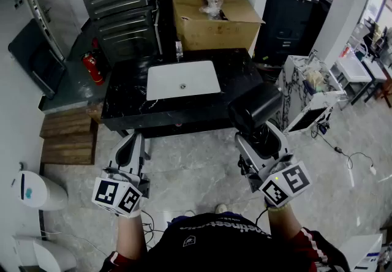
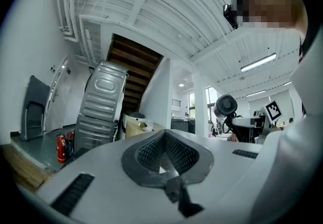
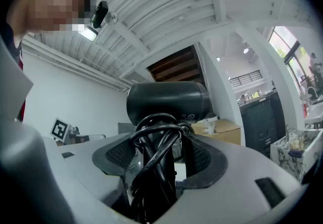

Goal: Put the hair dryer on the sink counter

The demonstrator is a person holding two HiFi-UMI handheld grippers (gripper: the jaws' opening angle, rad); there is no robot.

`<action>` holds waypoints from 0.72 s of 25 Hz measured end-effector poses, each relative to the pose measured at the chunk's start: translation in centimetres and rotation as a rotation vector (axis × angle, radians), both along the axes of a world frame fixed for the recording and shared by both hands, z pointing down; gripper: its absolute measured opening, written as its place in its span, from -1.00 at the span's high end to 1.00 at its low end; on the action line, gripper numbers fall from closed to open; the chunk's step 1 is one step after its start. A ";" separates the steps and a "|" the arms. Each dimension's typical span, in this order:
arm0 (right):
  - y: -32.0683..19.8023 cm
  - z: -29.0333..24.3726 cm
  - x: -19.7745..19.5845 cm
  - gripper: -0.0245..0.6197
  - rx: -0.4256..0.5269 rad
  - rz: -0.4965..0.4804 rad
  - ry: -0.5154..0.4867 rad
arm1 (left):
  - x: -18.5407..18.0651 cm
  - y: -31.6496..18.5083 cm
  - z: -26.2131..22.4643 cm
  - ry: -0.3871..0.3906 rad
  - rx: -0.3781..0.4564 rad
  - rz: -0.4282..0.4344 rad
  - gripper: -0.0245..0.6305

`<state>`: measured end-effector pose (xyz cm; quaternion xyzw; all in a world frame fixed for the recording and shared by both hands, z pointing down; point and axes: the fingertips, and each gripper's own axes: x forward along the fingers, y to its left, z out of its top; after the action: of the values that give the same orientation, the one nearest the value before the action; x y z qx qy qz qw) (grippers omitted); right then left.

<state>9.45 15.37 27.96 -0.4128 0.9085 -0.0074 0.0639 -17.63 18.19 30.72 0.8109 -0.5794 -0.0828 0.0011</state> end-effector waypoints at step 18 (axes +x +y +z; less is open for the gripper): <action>-0.1 -1.1 0.7 -0.04 0.014 -0.038 -0.014 | 2.0 -0.6 0.0 0.014 -0.016 0.016 0.88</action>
<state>10.13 15.29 26.87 -0.3948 0.9159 -0.0052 0.0728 -15.58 17.63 30.67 0.8148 -0.5736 -0.0836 0.0124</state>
